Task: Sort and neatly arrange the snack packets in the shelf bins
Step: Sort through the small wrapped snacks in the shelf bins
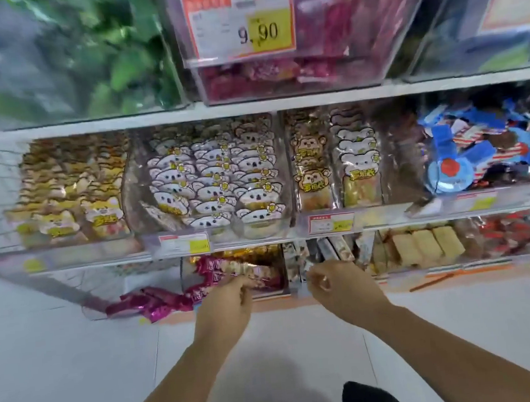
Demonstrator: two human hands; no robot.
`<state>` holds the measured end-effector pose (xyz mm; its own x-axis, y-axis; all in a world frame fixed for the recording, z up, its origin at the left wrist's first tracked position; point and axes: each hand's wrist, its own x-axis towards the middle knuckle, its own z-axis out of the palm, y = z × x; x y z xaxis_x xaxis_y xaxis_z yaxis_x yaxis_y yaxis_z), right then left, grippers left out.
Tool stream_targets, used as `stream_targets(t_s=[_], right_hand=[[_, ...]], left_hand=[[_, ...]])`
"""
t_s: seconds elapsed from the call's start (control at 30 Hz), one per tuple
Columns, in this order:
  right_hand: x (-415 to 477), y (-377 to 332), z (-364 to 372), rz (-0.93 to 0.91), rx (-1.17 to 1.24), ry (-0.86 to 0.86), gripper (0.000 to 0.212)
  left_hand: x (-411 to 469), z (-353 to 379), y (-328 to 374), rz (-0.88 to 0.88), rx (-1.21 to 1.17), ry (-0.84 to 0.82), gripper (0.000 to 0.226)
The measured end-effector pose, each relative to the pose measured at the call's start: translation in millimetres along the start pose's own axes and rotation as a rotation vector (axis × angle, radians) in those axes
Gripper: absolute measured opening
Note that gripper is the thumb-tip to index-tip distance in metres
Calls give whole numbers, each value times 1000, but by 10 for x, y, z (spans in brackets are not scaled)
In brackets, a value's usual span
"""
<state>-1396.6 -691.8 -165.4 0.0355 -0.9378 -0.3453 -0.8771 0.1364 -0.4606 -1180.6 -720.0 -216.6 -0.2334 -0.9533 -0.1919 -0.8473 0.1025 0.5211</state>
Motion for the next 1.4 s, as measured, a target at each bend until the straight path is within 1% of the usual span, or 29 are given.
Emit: stream_targets(t_s=[0.07, 0.13, 0.2, 0.27, 0.33, 0.43, 0.5, 0.6, 0.67, 0.77, 0.83, 0.93, 1.0, 1.13, 1.2, 1.3, 1.4], right_hand=[[277, -7, 322, -24, -33, 27, 20], [544, 9, 637, -57, -63, 95, 23], [777, 84, 924, -95, -93, 158, 27], [944, 218, 1202, -166, -124, 267, 27], [1052, 361, 1292, -257, -162, 370, 26], [1150, 600, 1463, -398, -238, 576, 23], [1142, 747, 1512, -457, -253, 660, 17], [1025, 937, 1543, -502, -273, 741, 14], [948, 1057, 1595, -485, -298, 765, 14], [844, 1226, 1710, -433, -317, 788, 16], [761, 1307, 1772, -380, -323, 797, 22], [648, 1374, 1777, -272, -322, 771, 35], [604, 1372, 1763, -194, -340, 746, 41], [579, 1315, 1790, -88, -304, 707, 43], [607, 1306, 1820, -65, -296, 690, 43], [684, 1316, 1834, -77, -305, 695, 40], [702, 1338, 1833, -120, -229, 690, 38]], left_hand=[[175, 143, -273, 107, 83, 62, 18], [348, 308, -537, 223, 173, 157, 19], [514, 506, -792, 336, 232, 255, 26], [605, 734, -987, 443, 278, 346, 32], [689, 840, -1012, 491, 335, 391, 32], [786, 1089, -1078, 518, 381, 469, 33], [853, 1231, -1098, 539, 352, 493, 31], [826, 1373, -1050, 573, 313, 520, 21], [819, 1439, -964, 584, 289, 522, 17], [754, 1532, -805, 574, 271, 459, 17], [653, 1581, -720, 552, 257, 408, 21], [428, 1568, -649, 520, 257, 375, 24], [261, 1508, -640, 502, 253, 378, 22], [-16, 1373, -662, 465, 231, 411, 17], [-79, 1329, -675, 464, 238, 405, 17], [-46, 1310, -684, 452, 232, 378, 18], [104, 1358, -669, 442, 124, 321, 19]])
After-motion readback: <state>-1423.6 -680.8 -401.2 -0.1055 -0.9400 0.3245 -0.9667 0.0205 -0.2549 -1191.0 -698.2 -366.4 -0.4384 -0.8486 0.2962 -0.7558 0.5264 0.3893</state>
